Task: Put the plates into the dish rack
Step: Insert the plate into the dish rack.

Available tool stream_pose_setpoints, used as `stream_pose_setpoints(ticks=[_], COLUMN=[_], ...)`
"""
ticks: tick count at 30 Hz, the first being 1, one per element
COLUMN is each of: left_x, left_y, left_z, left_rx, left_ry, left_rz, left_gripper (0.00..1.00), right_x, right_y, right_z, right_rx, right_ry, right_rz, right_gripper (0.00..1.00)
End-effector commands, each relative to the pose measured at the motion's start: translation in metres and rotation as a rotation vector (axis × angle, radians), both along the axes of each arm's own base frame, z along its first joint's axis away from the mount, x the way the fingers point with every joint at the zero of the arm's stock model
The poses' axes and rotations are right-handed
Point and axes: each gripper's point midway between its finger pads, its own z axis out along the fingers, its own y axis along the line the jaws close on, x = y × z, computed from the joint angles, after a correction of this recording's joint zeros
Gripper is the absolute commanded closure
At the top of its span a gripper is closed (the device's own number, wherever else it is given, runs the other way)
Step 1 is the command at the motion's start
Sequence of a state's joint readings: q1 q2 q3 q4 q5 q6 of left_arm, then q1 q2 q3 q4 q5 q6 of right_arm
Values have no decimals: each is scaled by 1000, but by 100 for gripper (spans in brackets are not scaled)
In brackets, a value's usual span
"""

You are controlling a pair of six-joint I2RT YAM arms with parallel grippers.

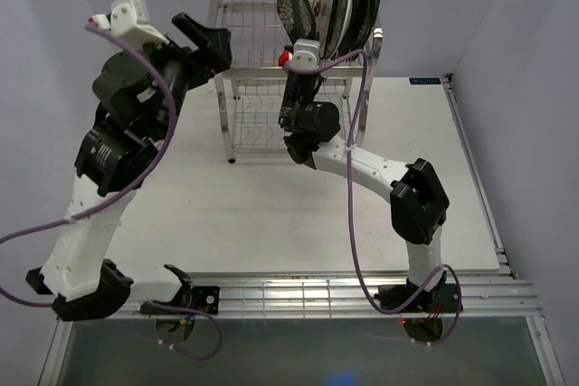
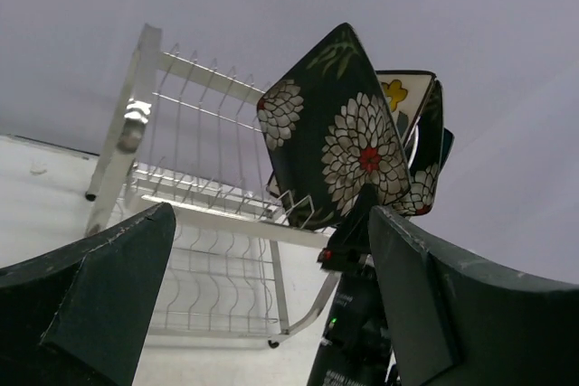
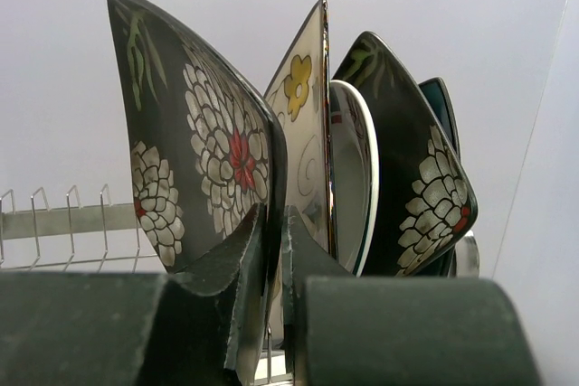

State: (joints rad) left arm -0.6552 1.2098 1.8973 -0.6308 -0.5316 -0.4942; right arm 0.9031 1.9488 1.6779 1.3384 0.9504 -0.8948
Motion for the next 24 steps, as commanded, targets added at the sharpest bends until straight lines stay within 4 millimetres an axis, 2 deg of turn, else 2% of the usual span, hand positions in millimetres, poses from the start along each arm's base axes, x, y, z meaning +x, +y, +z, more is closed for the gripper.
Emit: stream_pose_setpoints(ticks=[1, 2, 3, 5, 6, 8, 9, 11, 12, 13, 15, 16, 18, 20, 21, 23, 24], left_x=[23, 20, 36, 48, 61, 81, 98, 115, 118, 133, 145, 156, 165, 174, 175, 177, 175], left_y=[-24, -23, -36, -45, -52, -55, -62, -67, -70, -76, -78, -84, -90, -99, -101, -104, -104], left_z=[12, 35, 29, 35, 36, 31, 18, 11, 18, 7, 9, -3, 0, -6, 4, 5, 13], left_rx=[14, -17, -3, 6, 8, -26, -21, -21, -31, -25, -42, -37, -58, -67, -87, -100, -119], left_ry=[3, -41, -24, -37, -40, -31, -5, 3, -17, 1, -18, -6, -38, -47, -92, -109, -139], left_rz=[-40, -43, -44, -51, -57, -105, -114, -119, -127, -125, -112, -114, -127, -149, -158, -167, -172], left_gripper=[2, 2, 2, 2, 2, 2, 2, 2, 2, 2, 2, 2, 2, 2, 2, 2, 2], right_x=[-19, -18, -18, -18, -18, -18, -18, -19, -19, -19, -20, -20, -21, -21, -21, -20, -20], right_y=[-104, -103, -102, -102, -102, -102, -102, -103, -103, -103, -102, -103, -103, -104, -103, -103, -103], right_z=[-4, -5, -5, -4, -3, -3, -3, -2, -2, -2, -4, -4, -5, -5, -5, -6, -7], right_rx=[427, 424, 422, 416, 417, 409, 409, 406, 405, 404, 398, 401, 399, 399, 397, 396, 394], right_ry=[-101, -99, -98, -99, -99, -101, -101, -103, -103, -104, -102, -106, -106, -110, -108, -110, -108], right_rz=[-188, -188, -189, -193, -191, -192, -192, -192, -191, -190, -190, -191, -189, -188, -188, -188, -189], right_gripper=[92, 92, 92, 92, 92, 92, 92, 92, 92, 92, 92, 92, 92, 92, 92, 92, 92])
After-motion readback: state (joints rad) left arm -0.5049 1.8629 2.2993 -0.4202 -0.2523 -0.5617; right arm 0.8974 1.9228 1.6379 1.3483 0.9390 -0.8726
